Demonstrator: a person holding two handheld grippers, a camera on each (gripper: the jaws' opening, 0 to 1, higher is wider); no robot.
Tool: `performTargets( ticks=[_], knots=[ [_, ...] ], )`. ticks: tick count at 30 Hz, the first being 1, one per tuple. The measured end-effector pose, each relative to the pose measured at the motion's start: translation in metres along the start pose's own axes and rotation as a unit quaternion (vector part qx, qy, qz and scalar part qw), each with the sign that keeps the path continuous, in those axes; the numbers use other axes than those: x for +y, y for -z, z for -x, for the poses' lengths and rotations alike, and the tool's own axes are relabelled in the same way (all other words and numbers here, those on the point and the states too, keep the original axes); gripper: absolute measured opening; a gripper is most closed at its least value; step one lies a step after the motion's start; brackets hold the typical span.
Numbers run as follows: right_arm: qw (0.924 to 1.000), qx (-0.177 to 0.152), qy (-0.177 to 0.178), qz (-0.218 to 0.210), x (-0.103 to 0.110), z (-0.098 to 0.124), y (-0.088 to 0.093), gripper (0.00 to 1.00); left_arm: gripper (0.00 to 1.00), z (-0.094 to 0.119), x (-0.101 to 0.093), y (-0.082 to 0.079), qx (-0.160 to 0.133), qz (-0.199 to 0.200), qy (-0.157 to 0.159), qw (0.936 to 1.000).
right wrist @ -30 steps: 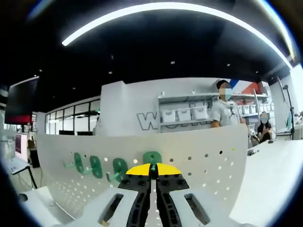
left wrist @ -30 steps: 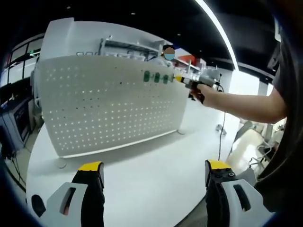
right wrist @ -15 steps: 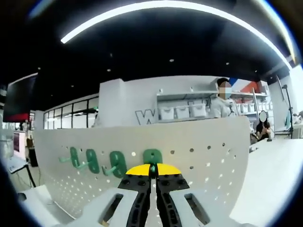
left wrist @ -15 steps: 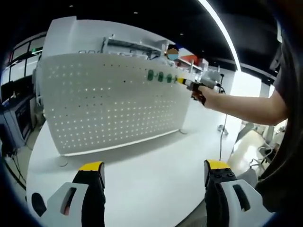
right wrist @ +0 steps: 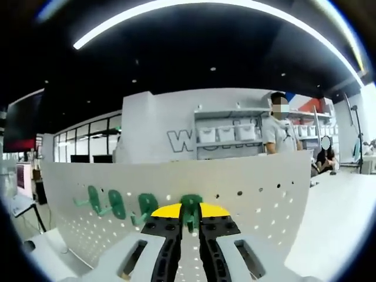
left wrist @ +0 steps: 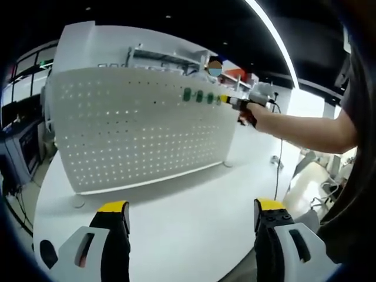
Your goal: Insert the hook assembly into the mounting plate slot until the hook locks in place.
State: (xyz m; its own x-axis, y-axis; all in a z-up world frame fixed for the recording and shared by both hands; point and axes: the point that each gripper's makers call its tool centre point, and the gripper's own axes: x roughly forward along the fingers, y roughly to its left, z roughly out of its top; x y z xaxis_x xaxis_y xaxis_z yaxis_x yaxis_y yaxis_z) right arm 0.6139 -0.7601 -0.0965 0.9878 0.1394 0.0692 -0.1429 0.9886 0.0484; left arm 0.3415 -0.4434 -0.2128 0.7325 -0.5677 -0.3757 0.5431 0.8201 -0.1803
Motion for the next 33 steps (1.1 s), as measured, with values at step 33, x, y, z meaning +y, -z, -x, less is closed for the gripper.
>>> performTargets(
  ticks=[33],
  knots=[
    [0.9974, 0.051, -0.048, 0.015, 0.030, 0.098, -0.001, 0.34, 0.94, 0.028, -0.003, 0.000, -0.020, 0.006, -0.006, 0.9998]
  ],
)
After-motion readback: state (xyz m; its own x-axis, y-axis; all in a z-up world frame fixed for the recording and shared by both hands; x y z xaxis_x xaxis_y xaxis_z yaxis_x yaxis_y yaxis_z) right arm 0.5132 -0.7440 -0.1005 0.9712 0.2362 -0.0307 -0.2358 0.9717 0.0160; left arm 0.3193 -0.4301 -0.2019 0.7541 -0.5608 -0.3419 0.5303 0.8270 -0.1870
